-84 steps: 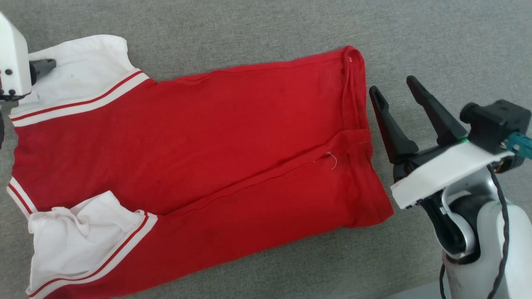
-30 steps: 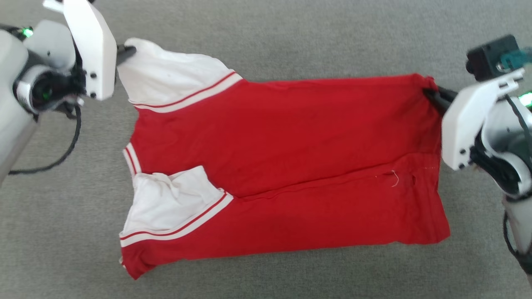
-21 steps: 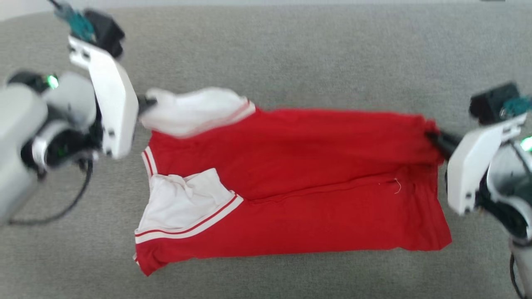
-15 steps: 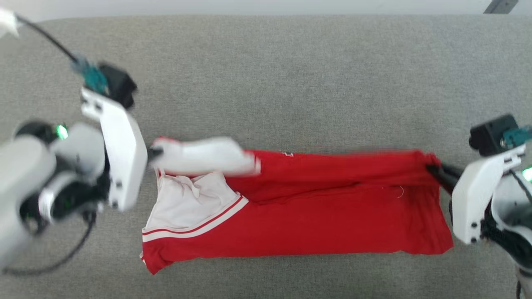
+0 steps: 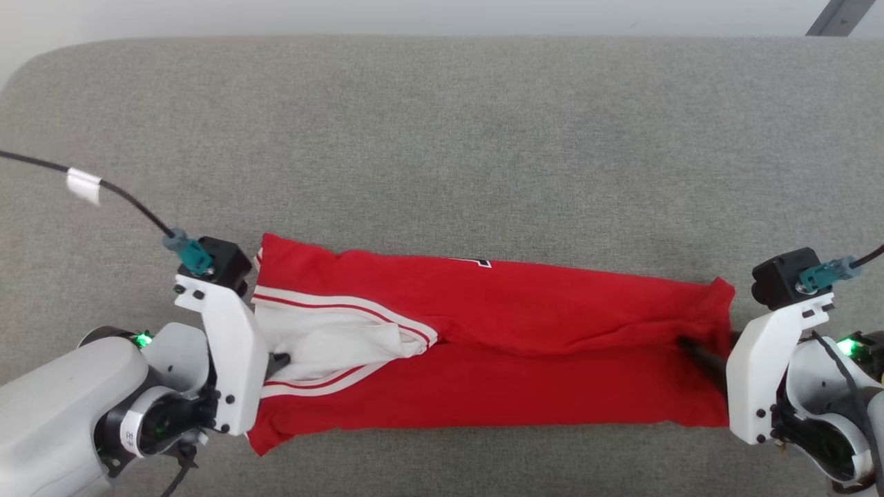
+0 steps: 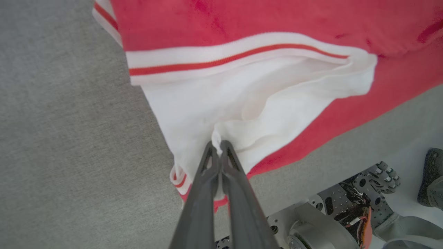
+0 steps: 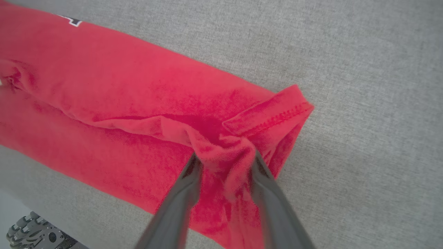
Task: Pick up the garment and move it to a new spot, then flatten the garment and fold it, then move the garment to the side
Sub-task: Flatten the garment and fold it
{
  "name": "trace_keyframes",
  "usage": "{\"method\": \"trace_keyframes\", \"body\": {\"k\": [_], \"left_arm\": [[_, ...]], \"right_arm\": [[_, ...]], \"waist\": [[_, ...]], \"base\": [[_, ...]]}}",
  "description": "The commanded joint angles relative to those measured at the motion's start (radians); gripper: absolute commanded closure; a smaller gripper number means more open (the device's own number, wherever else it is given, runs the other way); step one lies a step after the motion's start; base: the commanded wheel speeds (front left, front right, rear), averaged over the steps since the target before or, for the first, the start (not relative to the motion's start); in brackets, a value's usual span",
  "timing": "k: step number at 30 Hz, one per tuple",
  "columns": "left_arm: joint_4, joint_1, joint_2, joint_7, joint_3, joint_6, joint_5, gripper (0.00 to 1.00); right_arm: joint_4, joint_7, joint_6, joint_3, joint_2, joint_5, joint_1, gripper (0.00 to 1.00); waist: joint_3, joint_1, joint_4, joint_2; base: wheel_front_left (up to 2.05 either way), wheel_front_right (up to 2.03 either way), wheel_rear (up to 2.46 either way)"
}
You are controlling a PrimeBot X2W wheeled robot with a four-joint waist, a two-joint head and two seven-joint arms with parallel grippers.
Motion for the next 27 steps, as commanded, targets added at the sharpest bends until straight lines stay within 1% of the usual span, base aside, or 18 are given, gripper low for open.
{"method": "trace_keyframes", "body": {"k": [1, 4, 8, 14, 20, 22, 27], "left_arm": [[0.026, 0.019, -0.007, -0.033, 0.01, -0.014, 0.003, 0.0], [0.056, 0.04, -0.019, -0.097, 0.026, -0.034, 0.0, 0.0], [0.069, 0.06, -0.016, -0.199, 0.057, -0.052, 0.013, 0.0], [0.055, 0.1, -0.002, -0.391, 0.11, -0.067, 0.05, 0.0], [0.052, 0.153, 0.009, -0.591, 0.149, -0.065, 0.097, 0.0], [0.055, 0.176, 0.004, -0.652, 0.159, -0.066, 0.109, 0.0], [0.07, 0.222, -0.006, -0.756, 0.175, -0.058, 0.127, 0.0]], "right_arm": [[-0.001, -0.002, 0.0, 0.001, 0.006, 0.006, -0.007, 0.0], [-0.014, 0.012, 0.0, -0.018, 0.004, 0.013, -0.002, 0.0], [-0.051, 0.043, 0.0, -0.069, 0.018, 0.02, 0.02, 0.0], [-0.079, 0.088, 0.0, -0.151, 0.04, -0.006, 0.032, 0.0], [-0.022, 0.113, 0.0, -0.209, 0.066, -0.014, 0.032, 0.0], [0.006, 0.117, 0.0, -0.218, 0.069, -0.022, 0.027, 0.0], [0.097, 0.124, 0.0, -0.22, 0.082, -0.007, 0.008, 0.0]], "waist": [[-0.005, 0.0, -0.001, 0.0], [-0.012, 0.0, -0.002, 0.0], [-0.019, 0.0, 0.003, 0.0], [-0.02, 0.0, 0.014, 0.0], [-0.016, 0.0, 0.04, 0.0], [-0.014, 0.0, 0.05, 0.0], [-0.008, 0.0, 0.079, 0.0]], "base": [[0.0, 0.0, 0.0], [0.0, 0.0, 0.0], [0.0, 0.0, 0.0], [0.0, 0.0, 0.0], [0.0, 0.0, 0.0], [0.0, 0.0, 0.0], [0.0, 0.0, 0.0]]}}
